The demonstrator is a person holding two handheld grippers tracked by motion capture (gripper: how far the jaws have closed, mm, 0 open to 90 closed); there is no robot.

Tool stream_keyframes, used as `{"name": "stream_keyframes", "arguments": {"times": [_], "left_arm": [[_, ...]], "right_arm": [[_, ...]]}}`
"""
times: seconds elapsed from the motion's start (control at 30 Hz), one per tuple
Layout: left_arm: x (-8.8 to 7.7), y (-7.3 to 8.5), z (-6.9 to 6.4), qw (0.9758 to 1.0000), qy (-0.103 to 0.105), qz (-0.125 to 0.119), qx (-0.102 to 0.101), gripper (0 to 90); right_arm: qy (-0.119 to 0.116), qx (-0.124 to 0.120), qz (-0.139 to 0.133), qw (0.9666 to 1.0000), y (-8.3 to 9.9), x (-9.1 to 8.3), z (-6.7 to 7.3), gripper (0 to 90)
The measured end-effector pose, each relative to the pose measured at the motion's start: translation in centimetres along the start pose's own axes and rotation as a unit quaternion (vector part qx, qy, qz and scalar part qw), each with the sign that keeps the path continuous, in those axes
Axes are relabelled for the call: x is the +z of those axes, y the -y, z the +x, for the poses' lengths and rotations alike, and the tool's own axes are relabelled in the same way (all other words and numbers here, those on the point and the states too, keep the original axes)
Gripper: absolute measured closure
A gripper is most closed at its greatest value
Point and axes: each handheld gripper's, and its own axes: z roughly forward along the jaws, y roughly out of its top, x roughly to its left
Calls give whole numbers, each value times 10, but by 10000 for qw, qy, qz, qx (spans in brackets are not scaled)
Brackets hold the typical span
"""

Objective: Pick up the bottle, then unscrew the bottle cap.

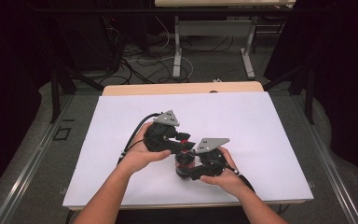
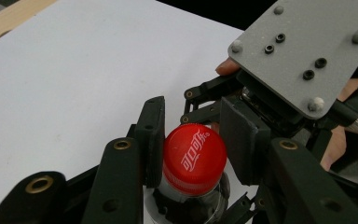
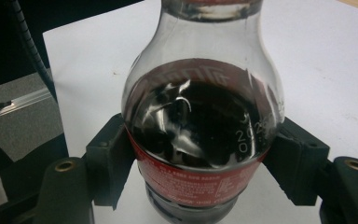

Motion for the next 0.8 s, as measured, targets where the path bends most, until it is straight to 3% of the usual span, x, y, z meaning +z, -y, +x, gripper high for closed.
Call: {"name": "stream_keyframes", "arguments": {"times": [0.03,0.3,0.37,0.43,0.5,0.6,0.63,0.67,0.7,0.73,0.8], "left_arm": [[-1,0,-2,9999,-23,34,-120,618],[2,-3,-7,9987,-382,78,-336,620],[5,-3,-9,9975,-529,-24,-478,620],[6,-5,-11,9946,-717,4,-747,620],[7,-6,-11,9933,-819,17,-821,620],[10,-8,-15,9862,-1126,-34,-1216,620],[14,-9,-19,9788,-1353,-92,-1532,620],[14,-9,-19,9788,-1353,-92,-1532,620],[14,-9,-19,9761,-1466,-73,-1600,620],[15,-10,-20,9715,-1623,-65,-1729,619],[17,-11,-23,9657,-1777,-50,-1890,619]], "right_arm": [[0,0,0,10000,0,0,0,299],[228,20,-7,9997,0,1,0,299],[240,60,-3,9997,0,0,0,299],[366,99,-3,9993,0,0,0,299],[414,141,21,9990,0,0,0,299],[509,176,33,9985,0,1,-1,299],[503,224,108,9984,-1,0,-1,299],[503,224,108,9984,-1,0,-1,299],[636,272,45,9976,0,2,0,299],[670,274,77,9973,0,2,0,299],[793,236,55,9966,0,4,0,299]]}}
